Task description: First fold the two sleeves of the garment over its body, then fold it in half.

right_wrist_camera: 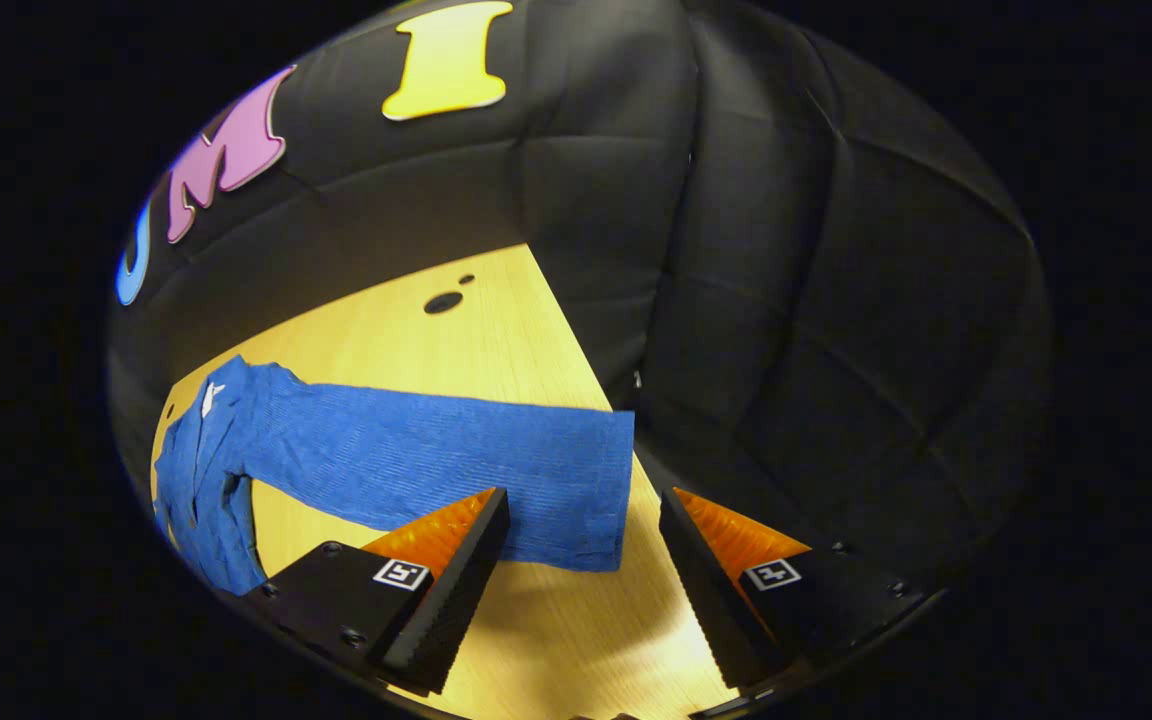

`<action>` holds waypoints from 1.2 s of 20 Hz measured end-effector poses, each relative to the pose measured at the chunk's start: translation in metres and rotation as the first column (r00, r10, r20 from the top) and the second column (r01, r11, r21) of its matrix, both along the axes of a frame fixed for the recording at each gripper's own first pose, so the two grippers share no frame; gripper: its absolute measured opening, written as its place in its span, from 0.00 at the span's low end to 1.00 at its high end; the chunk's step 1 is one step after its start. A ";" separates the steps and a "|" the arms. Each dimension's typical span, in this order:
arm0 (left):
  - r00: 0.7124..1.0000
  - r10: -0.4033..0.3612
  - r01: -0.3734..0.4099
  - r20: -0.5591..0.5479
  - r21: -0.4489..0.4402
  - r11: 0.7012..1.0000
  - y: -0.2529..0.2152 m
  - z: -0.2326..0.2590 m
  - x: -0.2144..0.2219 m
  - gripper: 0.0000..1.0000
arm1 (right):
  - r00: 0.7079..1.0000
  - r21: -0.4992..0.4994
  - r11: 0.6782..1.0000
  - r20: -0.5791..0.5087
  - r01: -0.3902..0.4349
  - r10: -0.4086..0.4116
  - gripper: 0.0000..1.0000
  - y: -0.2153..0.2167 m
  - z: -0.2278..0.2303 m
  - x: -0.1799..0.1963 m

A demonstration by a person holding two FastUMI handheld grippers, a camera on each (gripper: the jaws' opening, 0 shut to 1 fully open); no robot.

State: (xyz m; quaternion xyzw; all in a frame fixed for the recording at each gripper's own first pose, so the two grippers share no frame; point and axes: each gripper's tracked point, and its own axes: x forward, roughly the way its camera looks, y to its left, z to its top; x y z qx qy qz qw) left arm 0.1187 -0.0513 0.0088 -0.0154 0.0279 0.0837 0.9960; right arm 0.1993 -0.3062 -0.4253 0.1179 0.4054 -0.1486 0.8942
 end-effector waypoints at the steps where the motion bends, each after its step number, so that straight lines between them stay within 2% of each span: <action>1: 1.000 0.011 -0.011 -0.004 -0.007 1.000 0.000 -0.002 0.001 0.81 | 1.000 0.006 1.000 -0.016 -0.009 0.009 0.99 0.000 -0.007 0.003; 4: 0.999 0.028 -0.028 -0.015 -0.012 1.000 0.000 -0.006 0.003 0.81 | 0.996 0.028 0.999 -0.085 -0.023 0.025 0.99 0.004 -0.014 -0.005; 5: 0.999 0.035 -0.035 -0.014 -0.006 0.999 0.002 -0.007 0.002 0.81 | 0.999 0.013 1.000 -0.052 -0.015 0.016 0.98 0.001 -0.009 0.002; 6: 0.999 0.040 -0.040 -0.013 0.002 0.999 0.003 -0.006 0.002 0.81 | 0.998 0.020 1.000 -0.062 -0.005 0.006 0.89 0.002 -0.011 0.003; 7: 0.999 0.043 -0.043 -0.013 0.005 0.999 0.003 -0.007 0.000 0.81 | 0.997 0.014 1.000 -0.077 0.005 -0.004 0.93 0.001 -0.009 0.000; 8: 0.999 0.045 -0.045 -0.009 0.006 0.999 0.004 -0.005 -0.001 0.81 | 0.997 0.003 1.000 -0.080 0.016 -0.016 0.92 0.001 -0.010 0.001; 12: 0.999 0.052 -0.052 0.003 0.008 0.999 0.008 -0.004 -0.009 0.81 | 0.994 0.048 0.998 -0.109 0.036 -0.031 0.30 0.005 -0.011 0.003; 14: 0.998 0.056 -0.056 0.005 0.020 0.998 0.010 -0.004 -0.013 0.81 | 0.993 0.053 0.998 -0.110 0.044 -0.038 0.12 0.004 -0.011 0.009; 15: 0.998 0.062 -0.062 0.002 0.028 0.998 0.012 -0.006 -0.016 0.81 | 0.993 0.055 0.998 -0.111 0.043 -0.037 0.07 0.006 -0.010 0.011; 17: 0.997 0.073 -0.072 -0.004 0.030 0.997 0.016 -0.008 -0.019 0.81 | 0.994 0.061 0.998 -0.110 0.032 -0.025 0.05 0.009 -0.010 0.008; 21: 0.996 0.085 -0.085 -0.024 0.001 0.996 0.016 -0.019 -0.020 0.81 | 0.999 0.046 0.999 -0.053 0.009 -0.006 0.05 0.024 0.018 0.011; 24: 0.997 0.079 -0.080 -0.019 -0.012 0.997 0.016 -0.028 -0.015 0.81 | 0.999 -0.021 0.999 0.031 -0.030 0.030 0.05 0.029 0.054 0.023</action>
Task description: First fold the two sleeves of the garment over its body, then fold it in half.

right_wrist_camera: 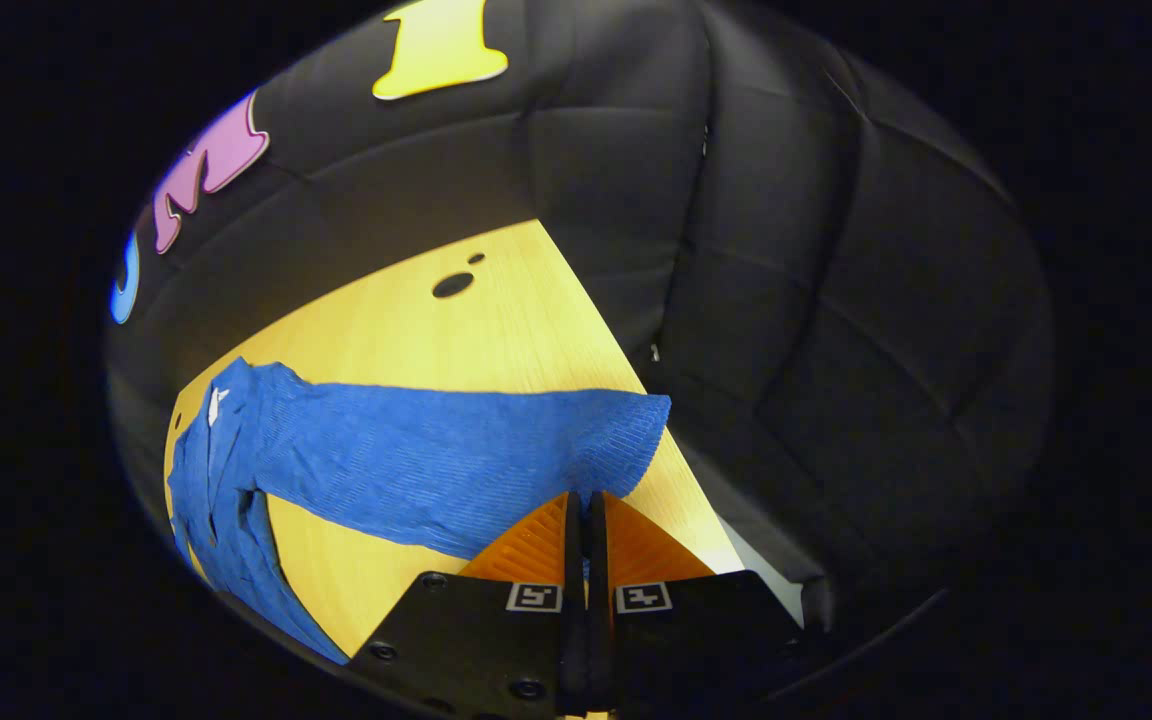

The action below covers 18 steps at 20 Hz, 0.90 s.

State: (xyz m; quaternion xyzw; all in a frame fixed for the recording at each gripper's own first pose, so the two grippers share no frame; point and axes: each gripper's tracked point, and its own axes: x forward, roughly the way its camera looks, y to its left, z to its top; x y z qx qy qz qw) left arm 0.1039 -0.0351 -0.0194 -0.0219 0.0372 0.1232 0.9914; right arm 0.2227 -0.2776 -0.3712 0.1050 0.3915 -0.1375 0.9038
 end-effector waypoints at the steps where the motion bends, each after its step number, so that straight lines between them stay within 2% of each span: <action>1: 1.000 -0.003 0.003 0.004 -0.012 1.000 0.001 -0.001 0.000 0.81 | 1.000 -0.027 0.999 0.021 -0.019 0.020 0.05 0.006 0.017 0.002; 5: 0.997 -0.071 0.073 0.033 -0.055 0.996 0.017 0.000 -0.005 0.81 | 0.987 -0.116 0.992 0.143 -0.052 0.068 0.05 0.048 0.092 0.011; 7: 0.994 -0.103 0.104 0.022 -0.042 0.994 0.040 -0.004 -0.007 0.81 | 0.981 -0.161 0.986 0.178 -0.051 0.079 0.05 0.075 0.125 0.006; 9: 0.993 -0.117 0.118 0.010 -0.032 0.993 0.070 -0.010 -0.006 0.81 | 0.976 -0.163 0.986 0.207 -0.036 0.070 0.05 0.111 0.160 0.002; 11: 0.993 -0.121 0.121 0.001 -0.042 0.992 0.103 -0.017 -0.004 0.81 | 0.959 -0.261 0.964 0.253 -0.058 0.126 0.05 0.146 0.199 0.001; 12: 0.993 -0.121 0.121 0.003 -0.055 0.991 0.117 -0.021 -0.003 0.81 | 0.943 -0.294 0.952 0.285 -0.086 0.173 0.04 0.167 0.220 0.009; 14: 0.993 -0.118 0.117 0.002 -0.088 0.989 0.142 -0.030 0.000 0.81 | 0.937 -0.281 0.952 0.284 -0.122 0.204 0.04 0.216 0.241 0.017; 18: 0.997 -0.077 0.075 -0.021 -0.101 0.992 0.192 -0.045 0.007 0.83 | 0.895 -0.267 0.940 0.331 -0.215 0.299 0.04 0.311 0.273 0.072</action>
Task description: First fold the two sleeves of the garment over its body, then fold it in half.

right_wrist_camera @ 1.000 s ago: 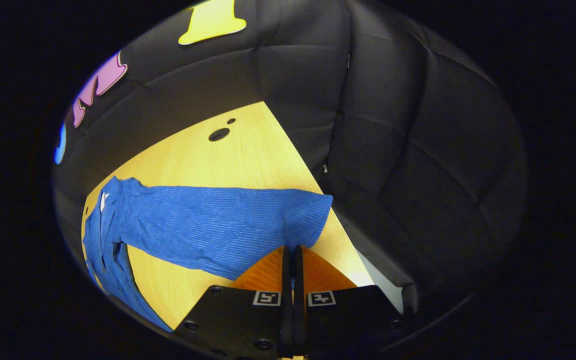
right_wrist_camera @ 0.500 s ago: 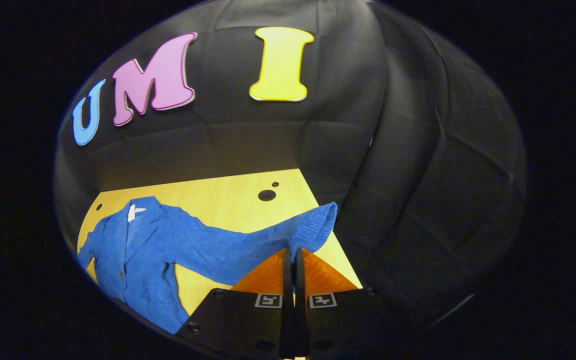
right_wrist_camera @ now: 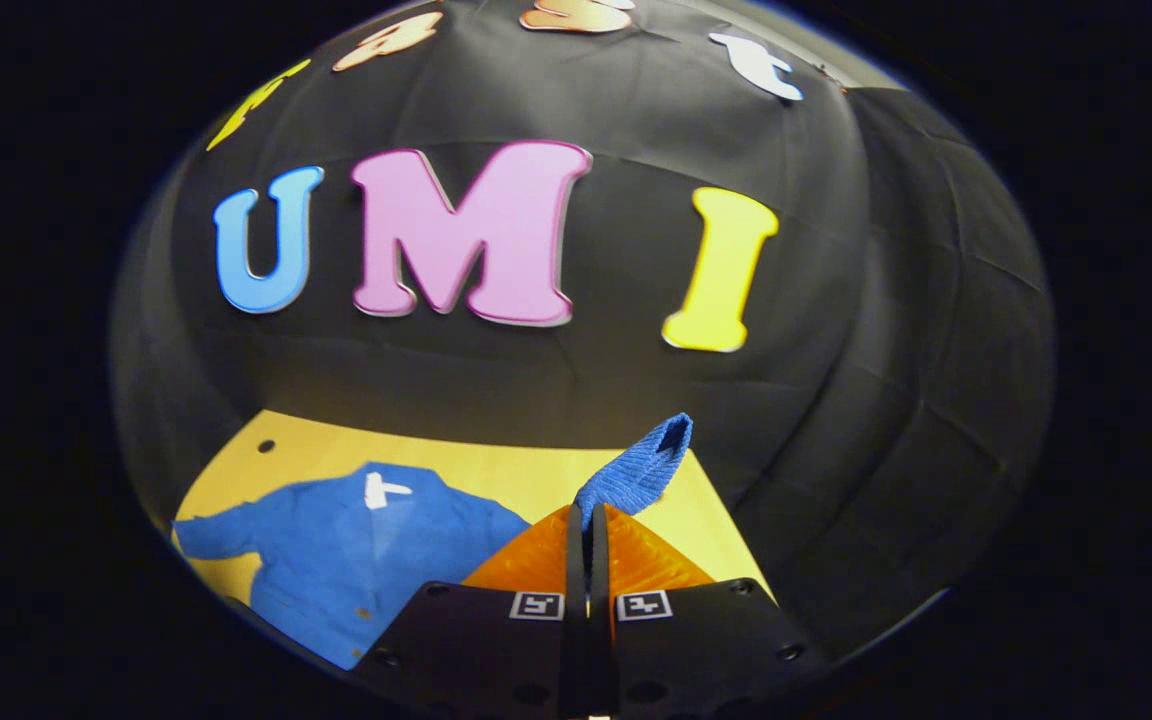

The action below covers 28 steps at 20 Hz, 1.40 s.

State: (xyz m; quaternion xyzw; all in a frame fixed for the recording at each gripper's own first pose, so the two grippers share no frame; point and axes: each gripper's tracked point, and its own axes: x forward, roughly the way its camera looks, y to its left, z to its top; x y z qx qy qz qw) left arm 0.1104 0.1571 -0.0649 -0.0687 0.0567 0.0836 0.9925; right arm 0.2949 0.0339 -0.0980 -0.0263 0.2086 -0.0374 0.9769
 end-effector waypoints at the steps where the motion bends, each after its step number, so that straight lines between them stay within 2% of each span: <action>1: 1.000 0.020 -0.020 0.001 0.010 1.000 0.014 -0.001 -0.001 0.81 | 0.999 0.003 0.999 -0.011 -0.037 0.038 0.04 0.031 -0.006 0.016; 4: 0.997 0.078 -0.078 0.000 0.024 0.997 0.049 -0.004 -0.010 0.81 | 0.988 0.074 0.988 -0.060 -0.134 0.139 0.04 0.117 -0.041 0.048; 6: 0.992 0.123 -0.123 -0.022 0.001 0.992 0.070 -0.015 -0.022 0.81 | 0.972 0.125 0.974 -0.115 -0.191 0.205 0.04 0.170 -0.081 0.061; 8: 0.983 0.176 -0.177 -0.047 -0.019 0.984 0.091 -0.030 -0.036 0.81 | 0.947 0.199 0.950 -0.165 -0.242 0.276 0.04 0.223 -0.130 0.069; 11: 0.956 0.268 -0.271 -0.116 -0.011 0.963 0.124 -0.059 -0.061 0.81 | 0.906 0.291 0.917 -0.243 -0.273 0.347 0.04 0.285 -0.189 0.070; 15: 0.912 0.366 -0.377 -0.185 -0.022 0.926 0.159 -0.087 -0.091 0.81 | 0.875 0.341 0.901 -0.304 -0.268 0.376 0.04 0.326 -0.253 0.073; 17: 0.894 0.392 -0.409 -0.215 -0.039 0.912 0.168 -0.097 -0.098 0.81 | 0.864 0.367 0.896 -0.333 -0.250 0.377 0.04 0.337 -0.272 0.070; 19: 0.878 0.410 -0.431 -0.246 -0.039 0.901 0.176 -0.107 -0.107 0.82 | 0.852 0.410 0.876 -0.333 -0.255 0.404 0.08 0.353 -0.280 0.067; 21: 0.874 0.418 -0.438 -0.249 -0.032 0.898 0.182 -0.109 -0.109 0.81 | 0.838 0.461 0.852 -0.337 -0.250 0.429 0.21 0.368 -0.284 0.060; 24: 0.878 0.416 -0.430 -0.238 -0.005 0.903 0.190 -0.112 -0.102 0.81 | 0.820 0.504 0.822 -0.331 -0.264 0.466 0.80 0.384 -0.282 0.049; 26: 0.873 0.413 -0.432 -0.257 -0.016 0.902 0.197 -0.122 -0.095 0.81 | 0.820 0.472 0.831 -0.322 -0.294 0.473 0.74 0.378 -0.278 0.046; 27: 0.873 0.406 -0.429 -0.270 -0.031 0.903 0.199 -0.129 -0.091 0.82 | 0.826 0.442 0.837 -0.300 -0.322 0.476 0.96 0.372 -0.270 0.047; 28: 0.871 0.401 -0.429 -0.284 -0.042 0.902 0.205 -0.138 -0.087 0.81 | 0.828 0.416 0.839 -0.280 -0.350 0.485 0.96 0.367 -0.260 0.045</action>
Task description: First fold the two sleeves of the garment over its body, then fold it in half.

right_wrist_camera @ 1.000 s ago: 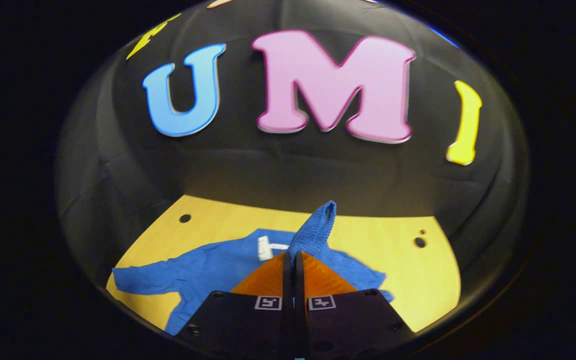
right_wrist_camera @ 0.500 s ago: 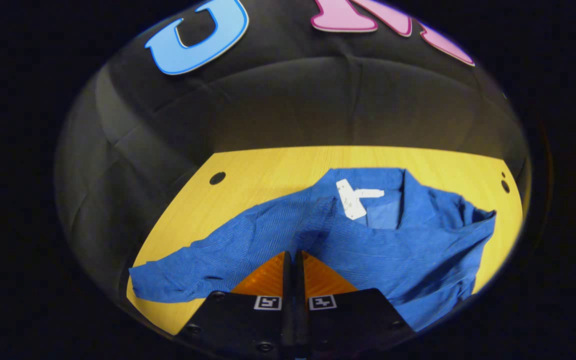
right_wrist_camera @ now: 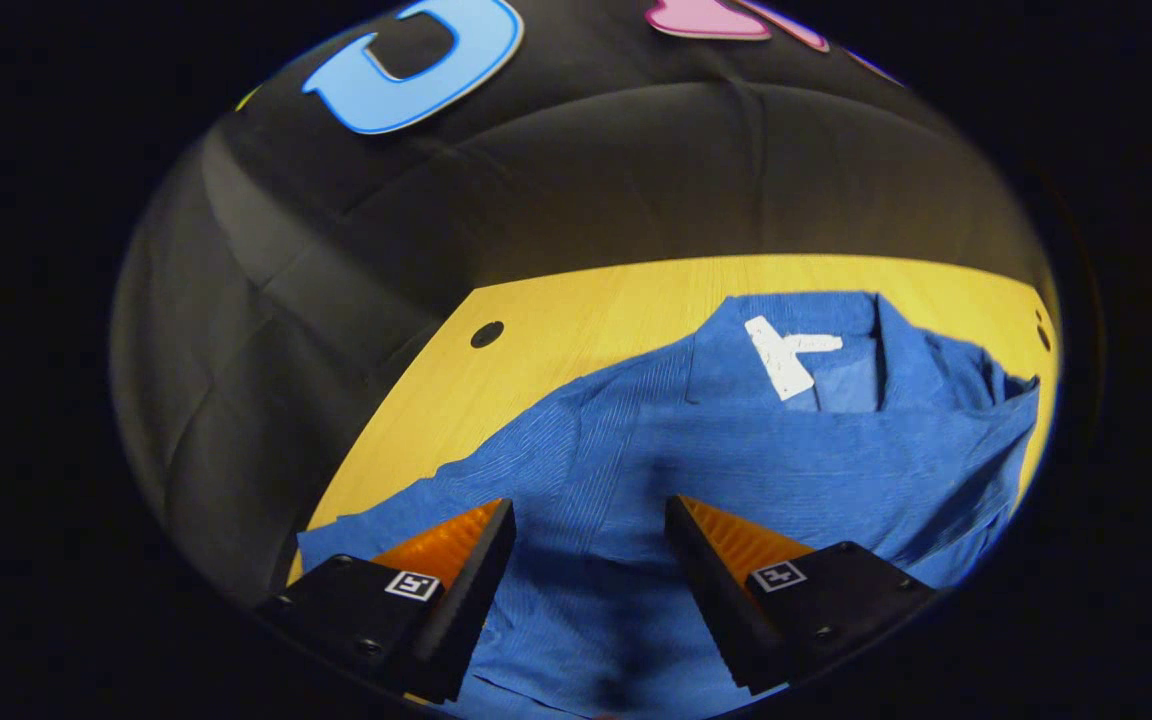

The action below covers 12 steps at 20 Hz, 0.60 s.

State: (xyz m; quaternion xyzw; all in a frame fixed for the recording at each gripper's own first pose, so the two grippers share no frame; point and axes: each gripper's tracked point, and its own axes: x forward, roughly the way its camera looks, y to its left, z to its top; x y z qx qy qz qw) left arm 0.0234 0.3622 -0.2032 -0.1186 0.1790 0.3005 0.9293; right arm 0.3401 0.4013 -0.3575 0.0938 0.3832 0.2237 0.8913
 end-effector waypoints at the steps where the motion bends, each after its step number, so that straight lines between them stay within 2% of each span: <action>1: 1.000 0.000 0.000 -0.013 -0.013 1.000 0.006 -0.009 0.004 0.81 | 0.999 -0.017 1.000 0.030 -0.017 0.018 0.85 -0.007 0.015 -0.004; 2: 0.999 0.004 -0.005 -0.043 -0.035 0.999 0.012 -0.020 0.008 0.81 | 0.997 -0.035 0.999 0.065 -0.032 0.035 0.97 -0.016 0.030 -0.007; 4: 0.992 0.002 -0.016 -0.128 -0.105 0.994 0.024 -0.053 0.014 0.81 | 0.984 -0.060 0.997 0.167 -0.057 0.067 0.99 -0.038 0.075 -0.019; 6: 0.976 -0.010 -0.032 -0.216 -0.187 0.982 0.029 -0.089 0.022 0.83 | 0.955 -0.079 0.995 0.287 -0.055 0.075 0.99 -0.068 0.126 -0.035; 8: 0.962 -0.002 -0.065 -0.274 -0.238 0.969 0.043 -0.122 0.029 0.84 | 0.919 -0.090 0.996 0.390 -0.020 0.054 0.98 -0.105 0.175 -0.053; 12: 0.924 0.004 -0.113 -0.383 -0.264 0.958 0.054 -0.176 0.039 0.84 | 0.851 -0.121 0.988 0.524 0.095 -0.018 0.98 -0.197 0.265 -0.097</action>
